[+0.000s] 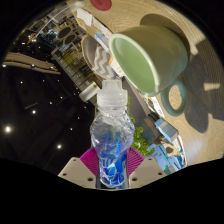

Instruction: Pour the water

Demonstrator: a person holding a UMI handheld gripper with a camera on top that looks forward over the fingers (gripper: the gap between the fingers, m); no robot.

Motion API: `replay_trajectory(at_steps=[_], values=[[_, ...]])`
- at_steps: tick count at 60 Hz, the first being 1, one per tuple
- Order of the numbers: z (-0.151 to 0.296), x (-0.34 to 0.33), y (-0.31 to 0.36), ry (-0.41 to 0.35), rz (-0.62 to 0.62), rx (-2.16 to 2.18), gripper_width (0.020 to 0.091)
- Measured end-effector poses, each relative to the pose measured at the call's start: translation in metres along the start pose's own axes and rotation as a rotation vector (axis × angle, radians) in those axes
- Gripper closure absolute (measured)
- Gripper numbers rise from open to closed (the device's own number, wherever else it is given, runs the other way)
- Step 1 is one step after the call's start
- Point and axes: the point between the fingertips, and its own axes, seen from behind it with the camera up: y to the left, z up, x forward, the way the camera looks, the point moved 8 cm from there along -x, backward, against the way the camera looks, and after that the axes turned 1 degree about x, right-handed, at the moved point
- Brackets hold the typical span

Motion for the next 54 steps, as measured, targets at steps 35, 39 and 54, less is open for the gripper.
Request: replay_trajectory(at_steps=[35,39,54], values=[[-0.015,-0.002,0.056,0.164,-0.301,-0.834,0.0784],[-0.017,-0.009,0.087,0.17,-0.299,-1.02,0.0783],[0.011,-0.031,0.18,0.115,-0.322,-1.609,0.0781]])
